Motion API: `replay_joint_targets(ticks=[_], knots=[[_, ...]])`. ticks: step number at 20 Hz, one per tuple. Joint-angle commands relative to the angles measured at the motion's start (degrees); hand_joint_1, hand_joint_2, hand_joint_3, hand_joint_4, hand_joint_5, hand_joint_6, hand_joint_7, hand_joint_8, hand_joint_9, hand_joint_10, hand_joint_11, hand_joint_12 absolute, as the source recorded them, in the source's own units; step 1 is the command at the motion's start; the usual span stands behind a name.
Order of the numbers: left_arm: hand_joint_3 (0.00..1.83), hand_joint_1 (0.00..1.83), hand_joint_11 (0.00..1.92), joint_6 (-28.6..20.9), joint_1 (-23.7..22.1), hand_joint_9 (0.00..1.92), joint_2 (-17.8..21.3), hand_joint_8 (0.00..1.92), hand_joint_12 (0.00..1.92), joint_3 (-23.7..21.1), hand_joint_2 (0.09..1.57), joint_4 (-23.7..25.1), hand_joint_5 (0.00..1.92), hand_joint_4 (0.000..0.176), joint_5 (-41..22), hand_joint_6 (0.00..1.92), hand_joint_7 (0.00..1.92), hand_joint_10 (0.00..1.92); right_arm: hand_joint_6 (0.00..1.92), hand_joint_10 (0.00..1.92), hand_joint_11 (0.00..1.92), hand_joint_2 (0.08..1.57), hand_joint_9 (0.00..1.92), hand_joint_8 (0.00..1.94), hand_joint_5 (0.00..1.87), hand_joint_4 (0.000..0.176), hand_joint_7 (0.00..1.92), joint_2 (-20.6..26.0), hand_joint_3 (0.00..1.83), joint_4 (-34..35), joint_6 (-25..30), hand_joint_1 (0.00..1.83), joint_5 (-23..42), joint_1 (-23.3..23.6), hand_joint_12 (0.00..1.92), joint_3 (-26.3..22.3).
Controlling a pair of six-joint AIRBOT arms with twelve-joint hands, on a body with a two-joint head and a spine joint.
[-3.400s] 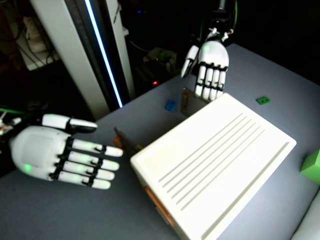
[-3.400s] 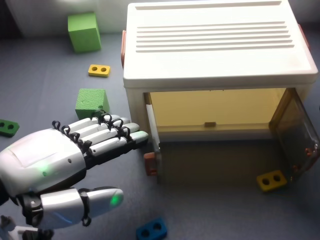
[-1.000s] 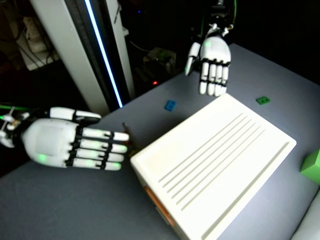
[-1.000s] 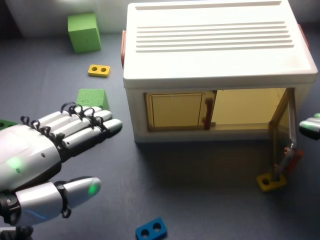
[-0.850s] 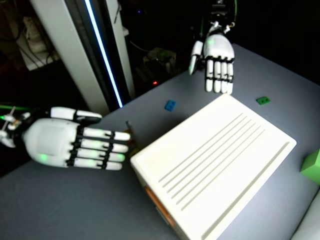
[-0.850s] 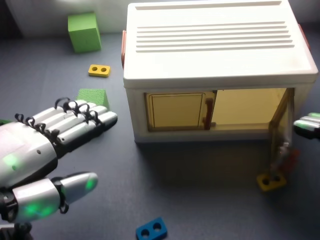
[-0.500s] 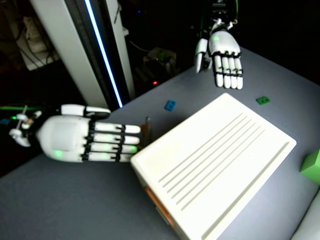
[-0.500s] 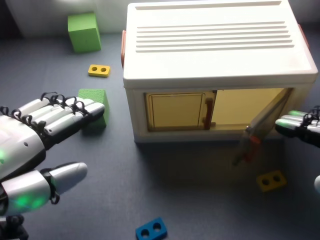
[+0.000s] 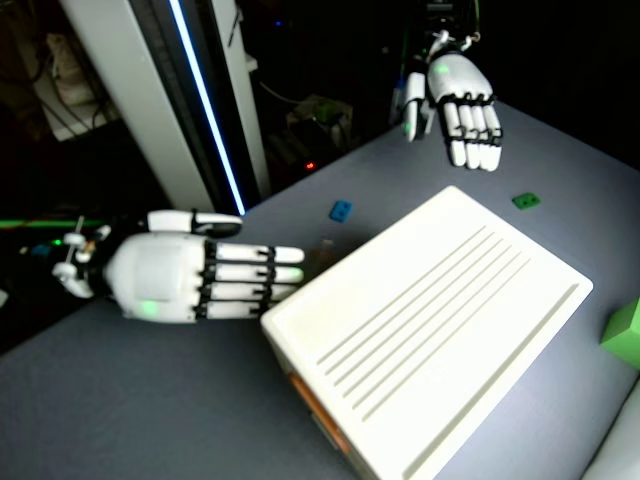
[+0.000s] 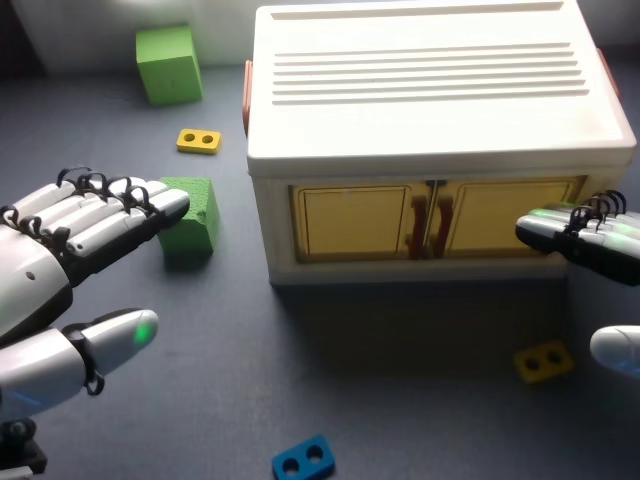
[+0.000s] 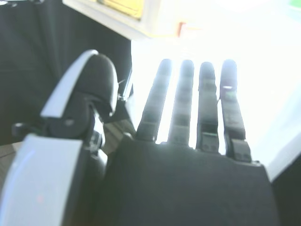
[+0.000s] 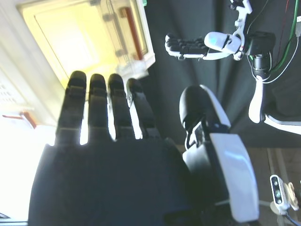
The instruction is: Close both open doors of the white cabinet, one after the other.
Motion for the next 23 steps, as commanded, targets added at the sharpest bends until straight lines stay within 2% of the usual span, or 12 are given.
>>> replay_joint_targets(ticks=[1,5,9,10,12,14,15,17,18,19,20,23], knots=[[0.00,0.00,0.00,0.0,-0.1,0.08,0.3,0.00,0.45,0.0,1.57,-0.2,0.05,0.000,-7.2,0.00,0.06,0.00,0.00,0.00,0.04,1.51,0.00,0.00,0.03,0.000,0.01,-0.4,0.00,0.9,0.7,0.11,6.3,0.6,0.00,0.4],[0.00,0.00,0.00,0.0,0.5,0.10,0.4,0.00,0.51,-0.1,1.56,-0.3,0.07,0.000,-8.4,0.00,0.07,0.01,0.00,0.00,0.05,1.52,0.00,0.00,0.04,0.000,0.02,-0.3,0.00,0.4,3.4,0.15,7.1,0.2,0.01,0.4],[0.00,0.04,0.00,-0.5,1.9,0.12,0.5,0.00,0.73,-0.3,1.52,-2.5,0.11,0.000,-13.7,0.00,0.09,0.00,0.01,0.01,0.15,1.48,0.11,0.00,0.12,0.000,0.11,3.1,0.00,1.3,9.0,0.18,16.5,-1.8,0.03,-0.6],[0.00,0.09,0.00,-0.8,2.4,0.15,0.5,0.01,0.85,-0.3,1.50,-3.0,0.13,0.000,-15.2,0.01,0.10,0.01,0.00,0.01,0.18,1.47,0.12,0.00,0.13,0.000,0.12,3.7,0.00,1.6,9.2,0.20,18.3,-1.8,0.04,-0.7],[0.00,0.45,0.00,-1.2,2.9,0.15,0.4,0.01,0.76,-0.2,1.50,-3.6,0.14,0.000,-18.4,0.01,0.10,0.01,0.01,0.01,0.19,1.46,0.15,0.01,0.17,0.000,0.17,4.4,0.00,3.2,9.3,0.28,22.2,-1.8,0.04,-0.4],[0.00,0.40,0.00,-2.0,2.9,0.14,-0.1,0.01,0.64,0.3,1.49,-4.0,0.12,0.000,-21.0,0.00,0.11,0.00,0.00,0.00,0.20,1.42,0.17,0.00,0.18,0.000,0.18,4.5,0.00,6.1,9.3,0.32,25.7,-1.8,0.06,0.5],[0.00,0.19,0.00,-2.3,2.7,0.21,-0.4,0.01,0.98,0.6,1.50,-4.2,0.15,0.000,-21.9,0.01,0.16,0.02,0.01,0.01,0.23,1.43,0.20,0.01,0.20,0.011,0.21,4.5,0.00,7.5,9.3,0.37,27.0,-1.8,0.08,0.9],[0.01,0.13,0.00,-4.2,1.9,0.20,-1.2,0.00,1.03,1.7,1.52,-4.8,0.14,0.000,-24.4,0.00,0.14,0.01,0.00,0.01,0.21,1.41,0.24,0.00,0.22,0.007,0.25,4.5,0.00,10.4,9.2,0.37,28.1,-0.7,0.26,1.6],[0.02,0.09,0.00,-5.0,1.9,0.04,-1.6,0.00,0.46,2.3,1.56,-5.4,0.01,0.000,-25.5,0.00,0.02,0.00,0.00,0.00,0.04,1.40,0.23,0.00,0.22,0.000,0.21,4.3,0.00,11.1,9.2,0.40,28.1,0.4,0.60,2.7],[0.02,0.09,0.00,-5.2,1.9,0.04,-1.8,0.00,0.46,2.5,1.56,-5.8,0.01,0.000,-26.2,0.00,0.02,0.00,0.00,0.00,0.04,1.40,0.23,0.00,0.22,0.000,0.21,4.1,0.00,11.8,9.2,0.40,28.1,0.8,0.60,3.2],[0.01,0.07,0.00,-5.6,1.7,0.01,-1.9,0.00,0.22,2.9,1.55,-6.1,0.00,0.000,-27.0,0.00,0.00,0.00,0.00,0.00,0.01,1.38,0.13,0.00,0.19,0.013,0.12,4.0,0.00,12.5,9.2,0.50,28.1,1.5,0.49,3.7],[0.00,0.25,0.00,-9.0,0.0,0.04,-2.4,0.01,0.37,4.7,1.43,-5.9,0.00,0.000,-27.4,0.00,0.05,0.01,0.00,0.01,0.00,1.32,0.16,0.02,0.20,0.000,0.20,4.0,0.00,12.4,9.0,0.77,28.1,4.0,0.50,4.2]])
